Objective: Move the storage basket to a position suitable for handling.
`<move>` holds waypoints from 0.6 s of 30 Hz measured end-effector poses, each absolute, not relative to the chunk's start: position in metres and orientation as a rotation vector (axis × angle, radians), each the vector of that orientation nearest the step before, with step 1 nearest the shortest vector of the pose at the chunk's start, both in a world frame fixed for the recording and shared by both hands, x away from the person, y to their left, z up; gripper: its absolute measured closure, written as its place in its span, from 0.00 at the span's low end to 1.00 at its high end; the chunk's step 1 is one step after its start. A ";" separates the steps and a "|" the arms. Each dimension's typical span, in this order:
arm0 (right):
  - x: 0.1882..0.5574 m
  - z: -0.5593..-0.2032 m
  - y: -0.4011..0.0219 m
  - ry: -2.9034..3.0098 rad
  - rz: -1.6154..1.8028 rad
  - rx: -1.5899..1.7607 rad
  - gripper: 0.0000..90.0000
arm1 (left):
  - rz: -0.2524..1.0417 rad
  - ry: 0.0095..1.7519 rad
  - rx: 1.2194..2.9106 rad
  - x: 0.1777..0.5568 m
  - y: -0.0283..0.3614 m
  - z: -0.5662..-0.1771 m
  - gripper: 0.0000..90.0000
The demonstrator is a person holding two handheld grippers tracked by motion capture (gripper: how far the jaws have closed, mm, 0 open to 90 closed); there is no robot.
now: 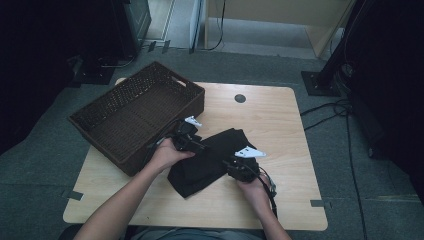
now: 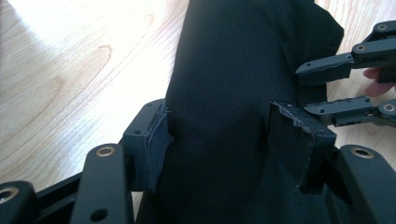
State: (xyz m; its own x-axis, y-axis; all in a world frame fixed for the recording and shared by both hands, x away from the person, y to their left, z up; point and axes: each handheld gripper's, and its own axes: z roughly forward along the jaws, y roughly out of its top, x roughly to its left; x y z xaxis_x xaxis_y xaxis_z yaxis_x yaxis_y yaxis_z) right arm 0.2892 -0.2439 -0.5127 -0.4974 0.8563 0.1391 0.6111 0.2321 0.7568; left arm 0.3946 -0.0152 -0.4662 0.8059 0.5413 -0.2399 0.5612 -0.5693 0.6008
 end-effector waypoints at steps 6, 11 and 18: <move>0.299 -0.515 -0.244 2.205 1.132 1.318 0.67 | -0.035 0.805 2.335 0.395 -0.017 -0.471 0.33; 0.309 -0.515 -0.242 2.207 1.154 1.318 0.65 | -0.050 0.844 2.361 0.398 -0.020 -0.481 0.24; 0.323 -0.517 -0.238 2.196 1.189 1.323 0.64 | -0.069 0.868 2.376 0.402 -0.024 -0.489 0.18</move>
